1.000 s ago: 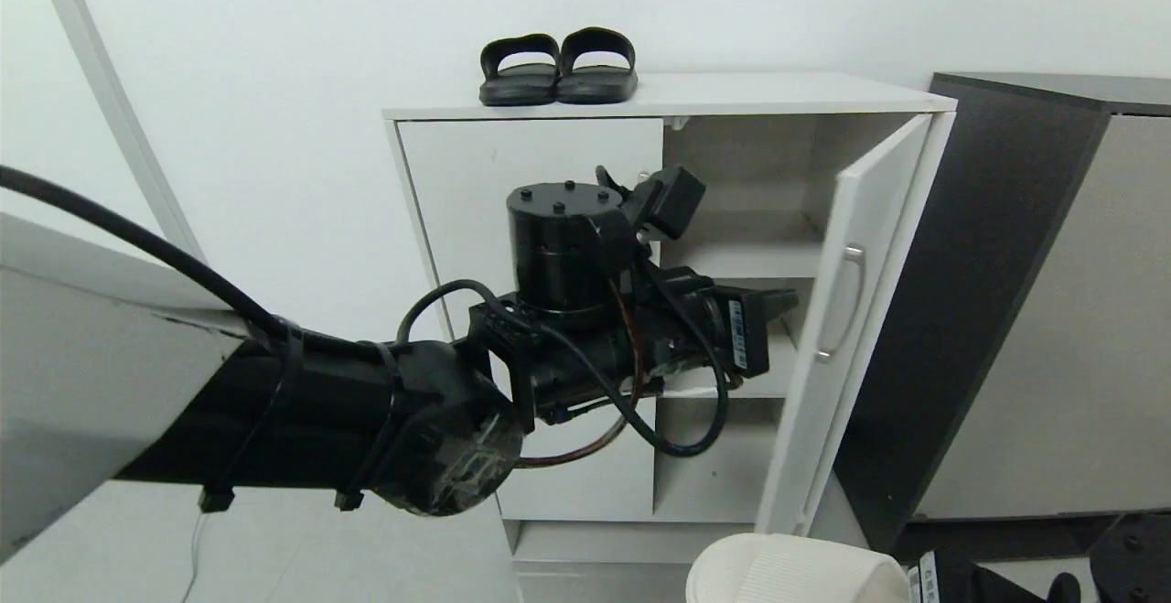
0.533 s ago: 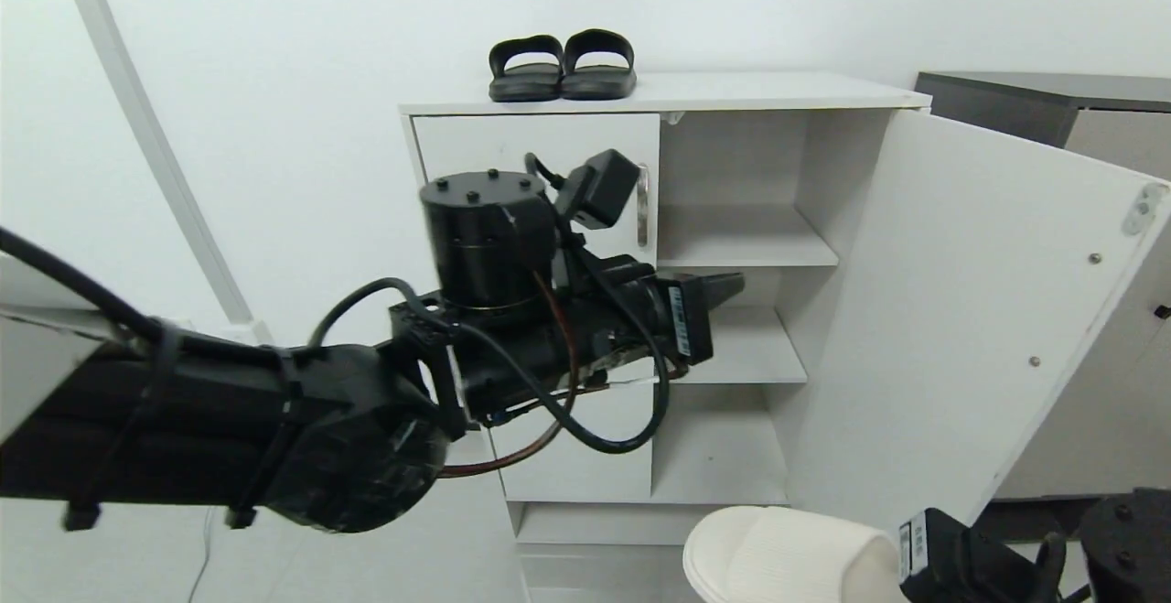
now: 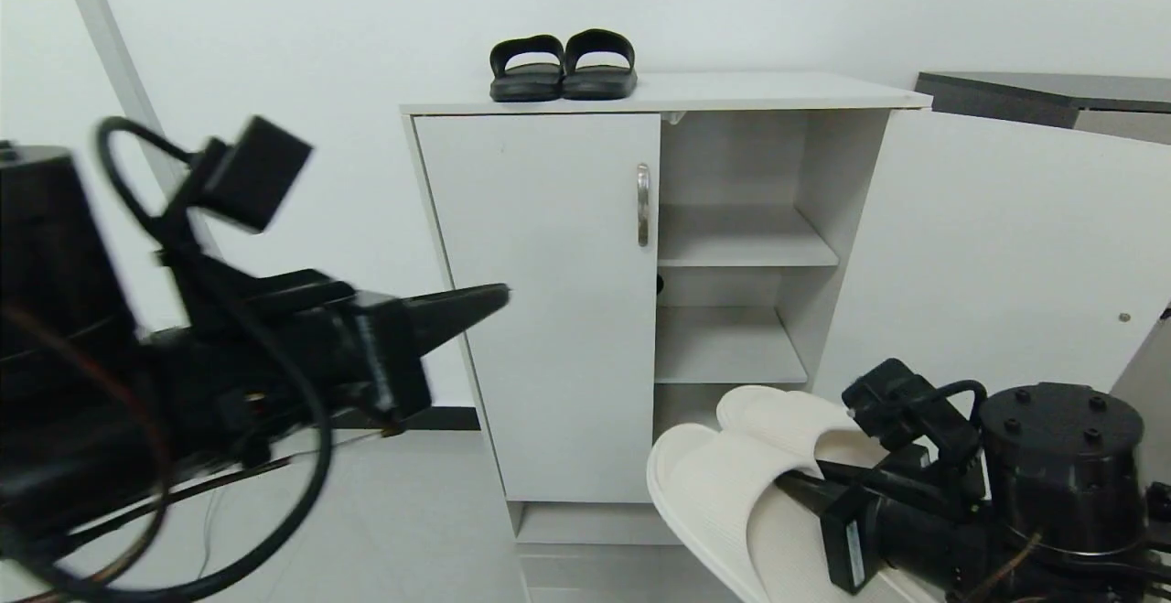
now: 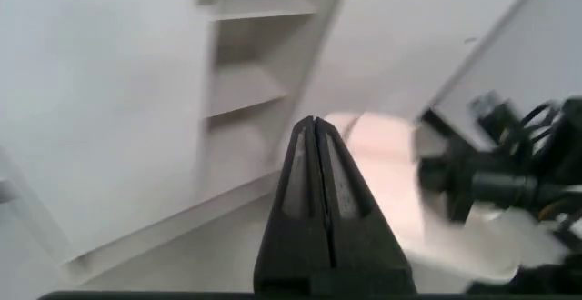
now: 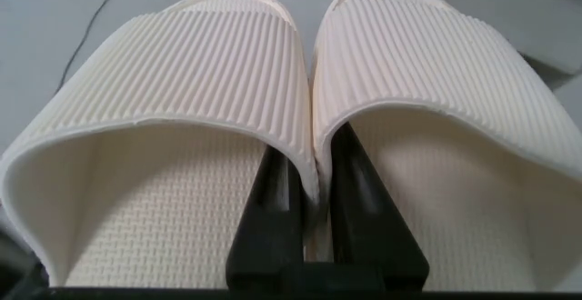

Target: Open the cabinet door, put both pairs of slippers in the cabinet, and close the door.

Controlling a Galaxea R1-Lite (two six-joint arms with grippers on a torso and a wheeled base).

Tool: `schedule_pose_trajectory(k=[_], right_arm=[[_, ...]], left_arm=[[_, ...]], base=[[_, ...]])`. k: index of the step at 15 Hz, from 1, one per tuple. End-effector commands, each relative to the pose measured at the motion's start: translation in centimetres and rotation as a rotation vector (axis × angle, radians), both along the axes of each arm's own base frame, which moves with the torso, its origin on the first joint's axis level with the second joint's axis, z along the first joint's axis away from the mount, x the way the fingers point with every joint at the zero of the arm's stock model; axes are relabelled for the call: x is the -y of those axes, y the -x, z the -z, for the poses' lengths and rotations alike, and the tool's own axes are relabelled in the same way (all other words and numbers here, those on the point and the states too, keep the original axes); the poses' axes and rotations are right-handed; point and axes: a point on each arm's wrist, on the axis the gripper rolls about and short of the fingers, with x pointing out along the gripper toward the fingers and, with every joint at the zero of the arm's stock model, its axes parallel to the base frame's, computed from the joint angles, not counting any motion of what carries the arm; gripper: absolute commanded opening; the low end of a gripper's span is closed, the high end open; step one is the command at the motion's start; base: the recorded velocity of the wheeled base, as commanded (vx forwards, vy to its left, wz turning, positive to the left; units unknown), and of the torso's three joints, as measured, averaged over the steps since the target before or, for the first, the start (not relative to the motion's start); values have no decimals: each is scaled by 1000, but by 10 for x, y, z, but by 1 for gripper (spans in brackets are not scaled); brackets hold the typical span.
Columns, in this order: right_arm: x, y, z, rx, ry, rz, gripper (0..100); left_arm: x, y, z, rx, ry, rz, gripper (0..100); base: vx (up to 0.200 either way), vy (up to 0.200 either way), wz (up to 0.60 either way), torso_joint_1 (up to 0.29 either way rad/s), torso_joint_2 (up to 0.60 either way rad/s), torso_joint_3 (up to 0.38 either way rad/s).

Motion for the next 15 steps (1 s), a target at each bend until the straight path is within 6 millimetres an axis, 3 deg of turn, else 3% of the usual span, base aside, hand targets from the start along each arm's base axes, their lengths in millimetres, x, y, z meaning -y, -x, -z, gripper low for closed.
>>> schedule_pose_trajectory(k=[1,4,8,11,15], right_arm=[[-17,-20,8,-5,-10,96,0],[-29,-36,19,2,19,223,0],[-33,-41,21,20,20,257,0],[-33,-41,24,13,28,256,0],[-32,-40,26,8,36,258,0]], left_arm=[[-81,94,5,86,-91,-296,0],[-110,139,31,82,-112,-553,0],[-122,168,64,126,-97,-851,0],[-122,176,92,114,-132,-974,0],[-122,181,133,91,-162,-992,0]], base=[[0,0,0,0,0,0],[0,0,0,0,0,0],[0,0,0,0,0,0],[0,0,0,0,0,0],[0,0,0,0,0,0]])
